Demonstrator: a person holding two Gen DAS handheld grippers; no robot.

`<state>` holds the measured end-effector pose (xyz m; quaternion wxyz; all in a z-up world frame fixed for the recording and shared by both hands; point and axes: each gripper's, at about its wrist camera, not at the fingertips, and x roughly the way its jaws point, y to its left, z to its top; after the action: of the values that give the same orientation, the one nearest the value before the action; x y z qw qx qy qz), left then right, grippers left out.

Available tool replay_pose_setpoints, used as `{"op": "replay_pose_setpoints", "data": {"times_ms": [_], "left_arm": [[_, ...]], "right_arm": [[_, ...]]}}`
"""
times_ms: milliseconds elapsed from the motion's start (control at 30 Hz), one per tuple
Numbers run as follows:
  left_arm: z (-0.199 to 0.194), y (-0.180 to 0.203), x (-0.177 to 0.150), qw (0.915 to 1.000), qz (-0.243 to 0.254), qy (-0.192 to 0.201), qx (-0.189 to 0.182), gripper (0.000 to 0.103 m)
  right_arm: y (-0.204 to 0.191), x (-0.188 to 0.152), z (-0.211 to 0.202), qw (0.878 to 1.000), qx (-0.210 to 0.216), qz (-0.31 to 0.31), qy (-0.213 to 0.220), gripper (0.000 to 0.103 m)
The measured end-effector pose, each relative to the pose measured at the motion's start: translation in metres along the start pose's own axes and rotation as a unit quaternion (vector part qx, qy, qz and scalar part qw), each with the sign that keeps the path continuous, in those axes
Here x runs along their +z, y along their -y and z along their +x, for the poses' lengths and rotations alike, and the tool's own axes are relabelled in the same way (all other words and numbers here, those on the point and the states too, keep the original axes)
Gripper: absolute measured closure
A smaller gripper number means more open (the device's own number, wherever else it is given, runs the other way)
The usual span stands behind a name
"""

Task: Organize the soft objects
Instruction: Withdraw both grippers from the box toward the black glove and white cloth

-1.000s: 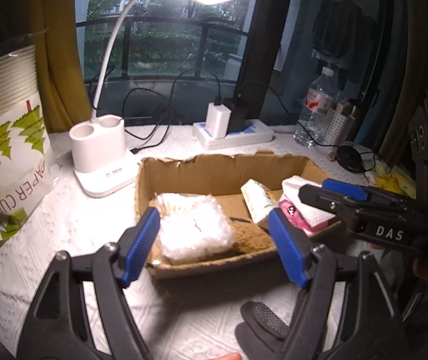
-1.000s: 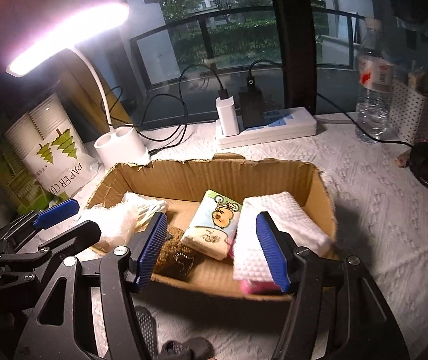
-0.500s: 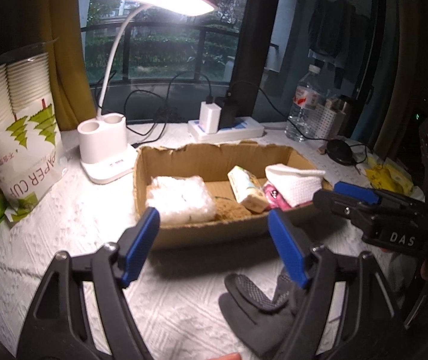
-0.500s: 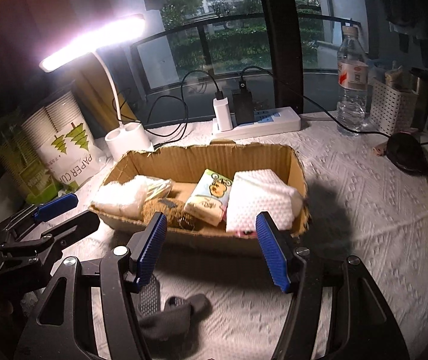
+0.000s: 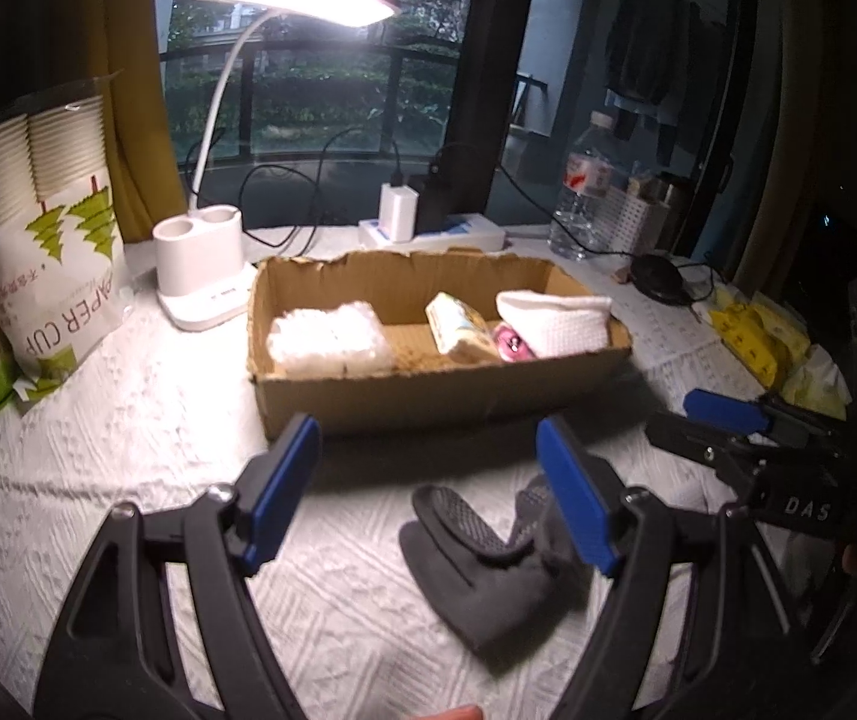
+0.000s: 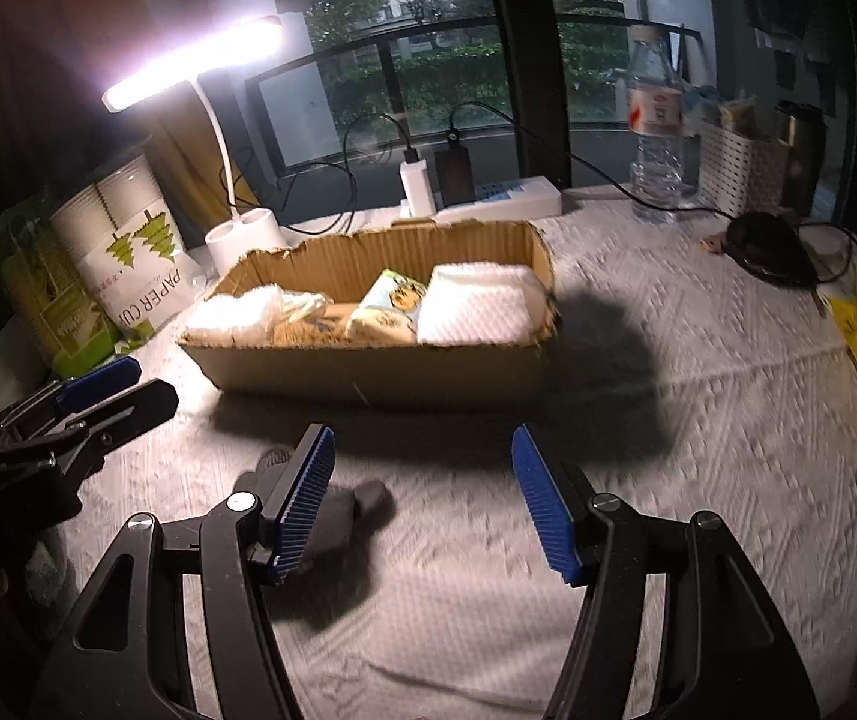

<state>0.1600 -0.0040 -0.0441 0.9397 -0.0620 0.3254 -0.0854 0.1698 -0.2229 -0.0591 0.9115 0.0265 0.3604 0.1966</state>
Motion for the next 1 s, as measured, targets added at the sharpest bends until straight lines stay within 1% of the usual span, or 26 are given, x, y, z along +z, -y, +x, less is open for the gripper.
{"op": "replay_pose_setpoints", "data": {"times_ms": [233,400,500,700,800,867,933,1000], "left_arm": [[-0.009,0.01,-0.016,0.9999,0.003,-0.011,-0.002,0.027],[-0.012,0.018,-0.028,0.9998,0.006,-0.02,-0.005,0.027],[-0.014,0.021,-0.034,0.9996,0.009,-0.024,-0.008,0.027],[-0.011,0.024,-0.047,0.9992,0.005,-0.037,-0.014,0.027],[-0.008,0.025,-0.052,0.9989,0.005,-0.045,-0.014,0.027],[-0.006,0.025,-0.053,0.9987,0.003,-0.049,-0.015,0.027],[-0.003,0.026,-0.054,0.9985,0.002,-0.052,-0.015,0.027],[0.0,0.027,-0.055,0.9983,0.002,-0.056,-0.014,0.027]], "right_arm": [[0.013,-0.027,-0.009,1.0,-0.017,0.019,-0.013,0.038],[0.018,-0.044,-0.011,0.999,-0.028,0.021,-0.024,0.038],[0.02,-0.053,-0.01,0.999,-0.032,0.022,-0.031,0.038],[0.022,-0.069,-0.004,0.997,-0.056,0.019,-0.051,0.038],[0.023,-0.074,0.002,0.996,-0.058,0.022,-0.064,0.038],[0.021,-0.076,0.004,0.996,-0.064,0.014,-0.066,0.037],[0.017,-0.077,0.006,0.995,-0.069,0.003,-0.067,0.035],[0.01,-0.078,0.009,0.994,-0.083,-0.017,-0.069,0.033]]}}
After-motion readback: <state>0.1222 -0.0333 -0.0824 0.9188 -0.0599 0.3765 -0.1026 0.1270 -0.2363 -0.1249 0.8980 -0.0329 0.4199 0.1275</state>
